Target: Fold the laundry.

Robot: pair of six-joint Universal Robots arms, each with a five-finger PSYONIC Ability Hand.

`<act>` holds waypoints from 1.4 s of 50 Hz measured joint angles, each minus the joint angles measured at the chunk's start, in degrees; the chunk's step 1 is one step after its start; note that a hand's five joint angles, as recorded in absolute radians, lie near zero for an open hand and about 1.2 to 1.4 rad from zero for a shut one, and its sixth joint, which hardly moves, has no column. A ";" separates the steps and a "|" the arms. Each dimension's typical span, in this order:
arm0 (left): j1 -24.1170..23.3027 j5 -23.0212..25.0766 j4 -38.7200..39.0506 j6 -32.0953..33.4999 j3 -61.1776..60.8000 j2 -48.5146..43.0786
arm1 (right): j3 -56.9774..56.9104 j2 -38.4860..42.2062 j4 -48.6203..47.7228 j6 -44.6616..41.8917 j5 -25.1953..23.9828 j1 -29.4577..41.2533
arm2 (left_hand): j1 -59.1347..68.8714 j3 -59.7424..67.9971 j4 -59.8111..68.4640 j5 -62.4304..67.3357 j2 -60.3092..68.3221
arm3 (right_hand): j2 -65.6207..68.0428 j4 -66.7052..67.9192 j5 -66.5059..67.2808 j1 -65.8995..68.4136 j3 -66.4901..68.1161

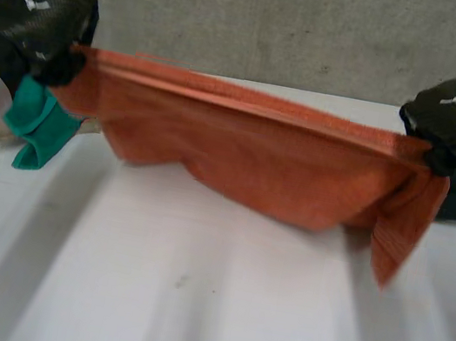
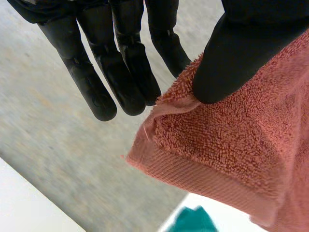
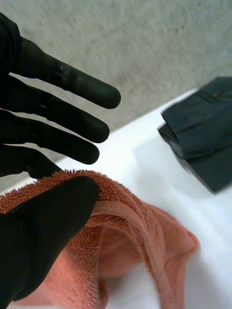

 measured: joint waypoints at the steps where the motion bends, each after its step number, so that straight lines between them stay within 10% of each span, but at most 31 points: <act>1: -0.13 -0.04 0.10 0.05 -0.22 -1.01 | 0.05 1.02 -0.10 -0.23 0.02 -0.03 | 0.00 0.00 0.05 0.00 0.00 | 0.00 0.00 0.05 0.00 0.00; 15: -7.62 -10.98 11.83 -1.45 25.29 -30.82 | -4.81 17.43 -30.90 8.09 7.30 1.58 | 0.00 0.06 0.16 0.00 0.03 | 0.00 0.01 0.32 0.00 0.00; 27: -8.00 -16.29 26.93 -15.81 37.95 -27.08 | -6.43 11.30 -63.35 13.88 6.74 1.68 | 0.00 0.07 0.17 0.00 0.04 | 0.00 0.02 0.33 0.00 0.01; 49: -7.14 -13.20 19.59 -15.72 -0.15 -23.21 | 13.74 21.53 -41.49 12.53 -4.94 1.37 | 0.00 0.21 0.16 0.61 0.17 | -0.14 0.03 0.33 -0.08 -0.12; 57: -7.16 -13.02 19.21 -15.70 -2.54 -21.52 | 15.70 23.08 -41.65 13.07 -2.92 0.90 | 0.00 0.21 0.16 0.61 0.17 | -53.01 -53.43 -53.97 -48.30 -52.99; 70: -7.78 -12.93 17.78 -15.92 -2.65 -11.09 | 22.64 9.63 -33.58 27.16 -0.59 -5.80 | 0.00 0.21 0.16 0.61 0.18 | -48.72 -49.35 -48.60 -43.63 -48.97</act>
